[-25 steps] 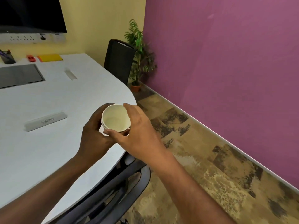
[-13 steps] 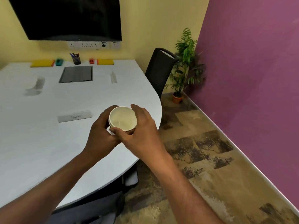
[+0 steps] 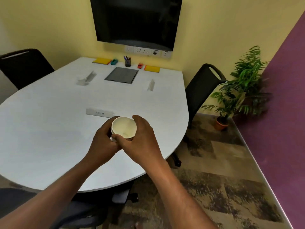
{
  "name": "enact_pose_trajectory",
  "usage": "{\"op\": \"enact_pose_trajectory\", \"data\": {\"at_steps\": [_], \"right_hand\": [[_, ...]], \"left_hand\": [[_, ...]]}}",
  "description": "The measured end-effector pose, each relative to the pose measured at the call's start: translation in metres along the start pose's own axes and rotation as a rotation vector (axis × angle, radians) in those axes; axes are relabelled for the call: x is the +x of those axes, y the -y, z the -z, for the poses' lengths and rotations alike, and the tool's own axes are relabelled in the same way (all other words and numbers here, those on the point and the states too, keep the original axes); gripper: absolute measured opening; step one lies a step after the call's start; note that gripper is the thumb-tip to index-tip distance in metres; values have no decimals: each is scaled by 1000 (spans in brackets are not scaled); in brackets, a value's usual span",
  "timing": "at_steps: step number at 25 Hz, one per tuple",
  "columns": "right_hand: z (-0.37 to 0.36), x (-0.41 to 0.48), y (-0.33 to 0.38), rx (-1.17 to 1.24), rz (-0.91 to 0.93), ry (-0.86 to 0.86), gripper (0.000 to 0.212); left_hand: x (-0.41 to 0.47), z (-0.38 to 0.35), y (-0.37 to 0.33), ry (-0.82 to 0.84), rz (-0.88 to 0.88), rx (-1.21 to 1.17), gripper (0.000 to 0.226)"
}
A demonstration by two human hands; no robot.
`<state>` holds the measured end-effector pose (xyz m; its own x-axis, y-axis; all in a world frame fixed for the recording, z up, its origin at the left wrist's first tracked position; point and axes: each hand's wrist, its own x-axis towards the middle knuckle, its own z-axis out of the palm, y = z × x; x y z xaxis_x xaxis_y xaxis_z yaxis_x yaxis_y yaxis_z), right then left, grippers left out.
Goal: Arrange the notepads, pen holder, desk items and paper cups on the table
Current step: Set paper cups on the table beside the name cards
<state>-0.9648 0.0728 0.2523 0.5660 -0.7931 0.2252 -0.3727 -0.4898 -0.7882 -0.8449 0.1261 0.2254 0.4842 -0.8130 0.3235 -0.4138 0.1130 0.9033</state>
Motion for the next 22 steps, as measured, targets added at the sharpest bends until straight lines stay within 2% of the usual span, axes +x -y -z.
{"op": "enact_pose_trajectory", "data": {"at_steps": [7,10,13,19,22], "right_hand": [[3,110,-23,135,35,-20,73],[3,175,-37,227,44,-117,73],[-10,231,-65,174,-7,-157,74],[-95,330,-139,-44,-86,107,82],[-138,363,-177,-104,-111,241,83]], "left_hand": [[86,-5,56,-208,139,32,59],[125,6,88,-290,191,117,70],[143,10,107,-363,243,148,76],[184,24,129,-505,253,209,63],[201,30,136,-559,244,249,66]]}}
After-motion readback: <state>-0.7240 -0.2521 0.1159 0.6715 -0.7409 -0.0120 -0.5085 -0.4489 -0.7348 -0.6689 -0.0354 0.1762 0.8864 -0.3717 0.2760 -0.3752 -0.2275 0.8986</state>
